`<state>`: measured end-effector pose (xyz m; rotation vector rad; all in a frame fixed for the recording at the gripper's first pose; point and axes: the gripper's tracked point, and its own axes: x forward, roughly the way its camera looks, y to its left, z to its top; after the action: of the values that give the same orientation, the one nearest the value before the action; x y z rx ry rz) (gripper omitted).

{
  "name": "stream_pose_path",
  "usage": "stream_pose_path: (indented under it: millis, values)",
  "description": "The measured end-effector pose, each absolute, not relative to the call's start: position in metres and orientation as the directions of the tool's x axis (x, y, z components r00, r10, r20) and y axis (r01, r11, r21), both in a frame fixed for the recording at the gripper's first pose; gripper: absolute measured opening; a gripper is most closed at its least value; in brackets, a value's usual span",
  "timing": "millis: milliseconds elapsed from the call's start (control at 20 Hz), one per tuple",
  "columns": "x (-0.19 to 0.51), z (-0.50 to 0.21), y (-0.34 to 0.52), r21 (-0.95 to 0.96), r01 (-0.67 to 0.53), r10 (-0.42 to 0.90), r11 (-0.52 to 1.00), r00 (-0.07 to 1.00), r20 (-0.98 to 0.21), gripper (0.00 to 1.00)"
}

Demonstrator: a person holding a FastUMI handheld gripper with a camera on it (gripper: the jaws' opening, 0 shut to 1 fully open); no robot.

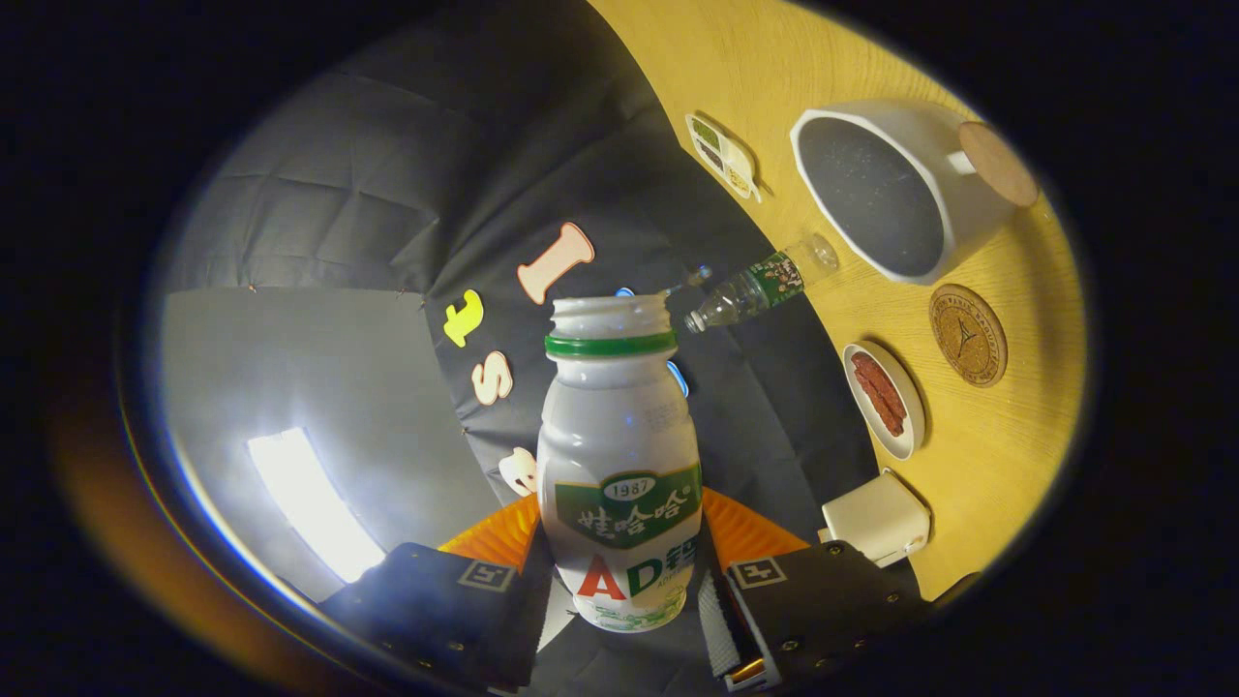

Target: Take the bottle from table, then pour the juice into the cup, finally place the bottle on the coaster

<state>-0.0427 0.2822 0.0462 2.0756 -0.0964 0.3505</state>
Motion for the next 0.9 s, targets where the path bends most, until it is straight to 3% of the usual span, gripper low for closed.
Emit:
stream_pose_path:
  millis: [200,450,900]
  values:
    - [-0.041,0.033,0.296,0.910,-0.183,0.125,-0.371,0.962,0.244,0.66]
    - [-0.032,-0.008,0.311,0.996,-0.077,0.212,0.043,0.975,0.067,0.65]
    - [-0.013,-0.054,0.324,0.769,-0.012,0.208,0.639,0.965,-0.158,0.66]
